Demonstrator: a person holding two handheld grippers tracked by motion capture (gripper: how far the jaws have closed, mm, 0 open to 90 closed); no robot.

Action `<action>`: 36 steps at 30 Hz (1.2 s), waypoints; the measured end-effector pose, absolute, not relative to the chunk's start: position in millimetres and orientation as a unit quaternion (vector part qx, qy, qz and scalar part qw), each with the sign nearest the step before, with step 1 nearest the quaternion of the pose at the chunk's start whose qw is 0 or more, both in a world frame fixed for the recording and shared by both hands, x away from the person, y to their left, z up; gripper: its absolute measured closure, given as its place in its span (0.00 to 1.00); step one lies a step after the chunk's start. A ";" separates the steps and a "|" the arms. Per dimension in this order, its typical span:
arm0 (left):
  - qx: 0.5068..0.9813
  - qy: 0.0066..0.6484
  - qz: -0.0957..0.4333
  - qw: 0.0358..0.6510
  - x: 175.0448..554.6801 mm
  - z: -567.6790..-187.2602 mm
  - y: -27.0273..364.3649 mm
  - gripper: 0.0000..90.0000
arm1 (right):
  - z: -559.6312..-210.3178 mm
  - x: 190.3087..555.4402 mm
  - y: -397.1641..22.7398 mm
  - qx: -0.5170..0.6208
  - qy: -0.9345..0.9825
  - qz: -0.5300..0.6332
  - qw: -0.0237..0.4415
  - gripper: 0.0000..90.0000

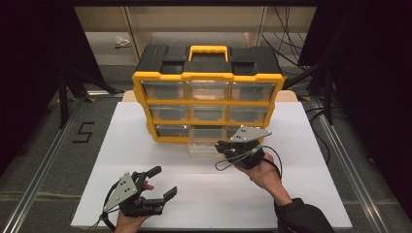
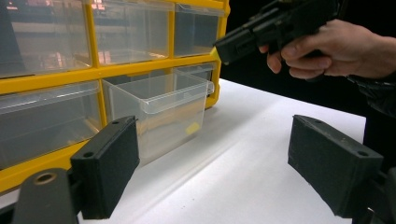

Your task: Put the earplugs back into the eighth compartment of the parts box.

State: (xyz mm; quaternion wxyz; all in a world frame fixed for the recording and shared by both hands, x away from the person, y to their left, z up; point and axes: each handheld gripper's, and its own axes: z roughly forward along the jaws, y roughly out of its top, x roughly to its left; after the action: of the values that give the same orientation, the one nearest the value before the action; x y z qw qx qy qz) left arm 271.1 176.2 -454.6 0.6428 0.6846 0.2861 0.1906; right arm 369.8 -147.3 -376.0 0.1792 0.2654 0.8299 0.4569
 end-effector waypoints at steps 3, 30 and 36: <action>0.684 0.287 0.190 0.643 271.2 -454.9 176.2 0.18 | -373.9 371.8 -147.4 0.267 0.827 0.461 0.181 0.90; 0.681 0.289 0.194 0.644 271.0 -454.7 177.4 0.18 | -382.7 399.1 -142.3 0.299 0.811 0.467 0.185 0.90; 0.681 0.288 0.194 0.645 271.1 -454.8 177.3 0.18 | -388.5 405.8 -141.3 0.310 0.807 0.467 0.185 0.90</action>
State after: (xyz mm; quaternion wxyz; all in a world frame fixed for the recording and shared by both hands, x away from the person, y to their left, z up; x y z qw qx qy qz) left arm 271.1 177.3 -454.8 0.6449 0.6806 0.2881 0.1944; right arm 405.8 -141.3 -388.5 0.1854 0.3100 0.8072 0.4668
